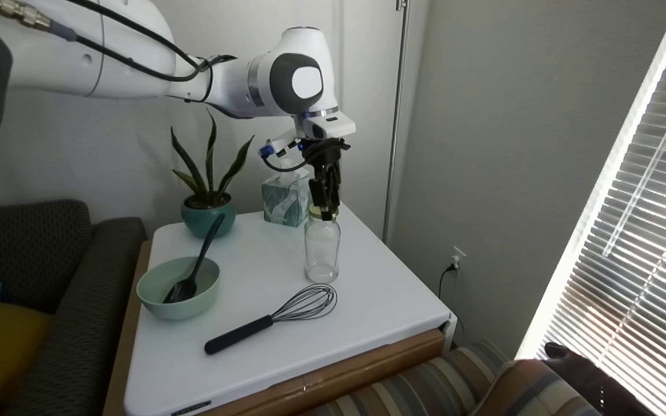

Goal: Pick the lid on the table and place it on top of the bottle

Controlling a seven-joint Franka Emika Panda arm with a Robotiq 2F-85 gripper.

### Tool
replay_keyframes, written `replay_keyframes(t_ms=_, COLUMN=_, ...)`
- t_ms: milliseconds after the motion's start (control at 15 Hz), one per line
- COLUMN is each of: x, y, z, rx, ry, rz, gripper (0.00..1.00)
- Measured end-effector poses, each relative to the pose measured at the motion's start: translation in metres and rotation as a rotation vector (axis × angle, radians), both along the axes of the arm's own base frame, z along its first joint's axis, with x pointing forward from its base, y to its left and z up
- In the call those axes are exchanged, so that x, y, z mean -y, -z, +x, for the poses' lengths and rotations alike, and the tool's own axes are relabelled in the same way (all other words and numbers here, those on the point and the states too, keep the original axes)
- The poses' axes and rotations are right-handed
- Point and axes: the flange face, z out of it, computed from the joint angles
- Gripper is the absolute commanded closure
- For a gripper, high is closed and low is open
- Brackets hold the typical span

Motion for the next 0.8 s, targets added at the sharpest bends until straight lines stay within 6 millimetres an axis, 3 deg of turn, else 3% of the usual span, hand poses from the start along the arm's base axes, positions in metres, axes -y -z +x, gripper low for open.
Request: replay_keyframes(t_ms=800, x=0.0033, y=0.0071, z=-0.0048, rx=-0.048, ry=0.003, rz=-0.028, gripper=0.55)
